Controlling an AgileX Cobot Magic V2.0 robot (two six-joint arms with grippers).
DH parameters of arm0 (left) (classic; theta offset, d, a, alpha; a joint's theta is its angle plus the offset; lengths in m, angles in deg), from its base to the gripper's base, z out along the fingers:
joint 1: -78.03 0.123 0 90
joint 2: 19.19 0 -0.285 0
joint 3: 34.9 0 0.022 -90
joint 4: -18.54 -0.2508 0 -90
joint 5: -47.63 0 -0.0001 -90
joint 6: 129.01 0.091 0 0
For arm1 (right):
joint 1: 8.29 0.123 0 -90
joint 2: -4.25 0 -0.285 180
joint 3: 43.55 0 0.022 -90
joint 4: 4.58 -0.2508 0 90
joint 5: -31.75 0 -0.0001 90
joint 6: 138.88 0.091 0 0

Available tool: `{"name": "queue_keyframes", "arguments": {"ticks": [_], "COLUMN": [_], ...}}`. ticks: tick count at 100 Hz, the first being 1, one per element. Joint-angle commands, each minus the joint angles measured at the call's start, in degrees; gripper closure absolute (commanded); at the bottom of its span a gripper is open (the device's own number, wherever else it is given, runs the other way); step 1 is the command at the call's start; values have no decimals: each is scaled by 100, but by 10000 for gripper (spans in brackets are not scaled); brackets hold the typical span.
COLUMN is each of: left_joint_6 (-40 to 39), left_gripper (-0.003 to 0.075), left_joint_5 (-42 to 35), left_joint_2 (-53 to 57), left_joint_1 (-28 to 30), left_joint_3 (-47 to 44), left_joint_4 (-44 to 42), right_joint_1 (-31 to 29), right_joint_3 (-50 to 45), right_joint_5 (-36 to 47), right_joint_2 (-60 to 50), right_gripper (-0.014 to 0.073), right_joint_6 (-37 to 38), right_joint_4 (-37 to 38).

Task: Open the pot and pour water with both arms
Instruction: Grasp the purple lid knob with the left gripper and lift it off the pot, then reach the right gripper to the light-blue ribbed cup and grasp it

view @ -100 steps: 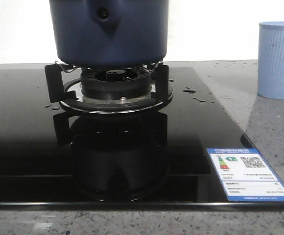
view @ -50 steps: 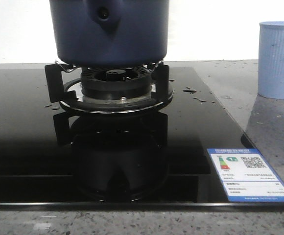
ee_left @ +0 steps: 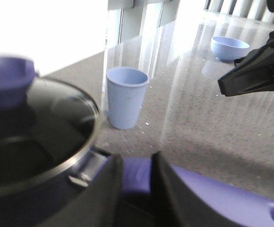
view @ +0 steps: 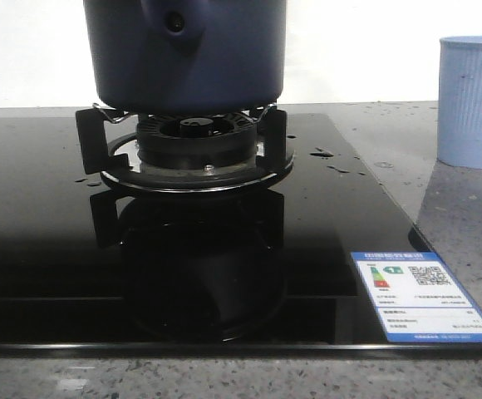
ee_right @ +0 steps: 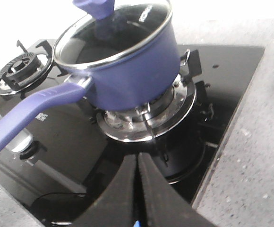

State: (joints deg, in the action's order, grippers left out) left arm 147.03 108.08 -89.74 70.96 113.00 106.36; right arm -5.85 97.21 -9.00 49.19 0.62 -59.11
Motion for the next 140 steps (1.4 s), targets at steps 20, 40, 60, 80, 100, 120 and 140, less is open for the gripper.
{"name": "queue_keyframes", "arguments": {"ticks": [20,40,60,80,100,120,140], "left_joint_6": [404,404,413,413,413,413,413], "left_gripper": [111,111,111,111,111,120,262], "left_joint_5": [-299,-299,-111,251,153,-6,-103], "left_joint_2": [-702,-1482,-2290,-2928,-3336,-3485,-3485], "left_joint_1": [-53,-53,-53,-156,-472,-689,-744], "left_joint_3": [1172,1870,2518,3107,3365,3416,3416], "left_joint_4": [436,436,445,445,416,494,494], "right_joint_1": [-8,-8,-8,-8,-8,-8,-8], "right_joint_3": [194,194,194,194,194,194,194], "right_joint_5": [350,446,436,436,429,461,655], "right_joint_2": [52,52,52,52,41,-64,-224], "right_gripper": [253,-76,-73,-73,-73,-73,-71], "right_joint_6": [-379,-379,-379,-379,-379,-379,-379], "right_joint_4": [-307,-369,-508,-557,-618,-628,-628]}}
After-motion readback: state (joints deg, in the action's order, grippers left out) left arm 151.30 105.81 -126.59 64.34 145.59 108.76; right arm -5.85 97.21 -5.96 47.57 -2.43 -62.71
